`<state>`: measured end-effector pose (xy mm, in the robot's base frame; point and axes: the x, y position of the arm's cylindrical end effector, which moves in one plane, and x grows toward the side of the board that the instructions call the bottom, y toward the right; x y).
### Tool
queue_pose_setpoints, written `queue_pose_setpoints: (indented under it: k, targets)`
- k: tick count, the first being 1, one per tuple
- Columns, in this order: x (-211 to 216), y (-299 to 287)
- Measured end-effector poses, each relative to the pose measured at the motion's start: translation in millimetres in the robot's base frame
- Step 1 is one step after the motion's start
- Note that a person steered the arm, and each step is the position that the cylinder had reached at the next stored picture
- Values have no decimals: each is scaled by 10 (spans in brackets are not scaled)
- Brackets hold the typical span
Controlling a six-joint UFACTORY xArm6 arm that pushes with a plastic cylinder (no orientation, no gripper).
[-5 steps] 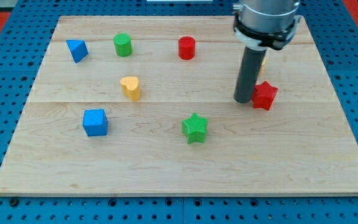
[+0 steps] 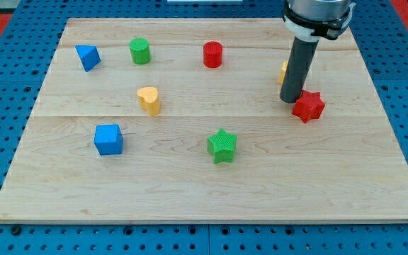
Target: Push the red star towards right side
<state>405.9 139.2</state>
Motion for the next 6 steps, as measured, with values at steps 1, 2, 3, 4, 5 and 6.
queue_pose_setpoints:
  k: [1, 2, 3, 4, 5, 6]
  targets:
    - [0, 0]
    - [0, 1]
    - [-33, 291]
    - [-101, 665]
    - [-243, 711]
    - [-186, 735]
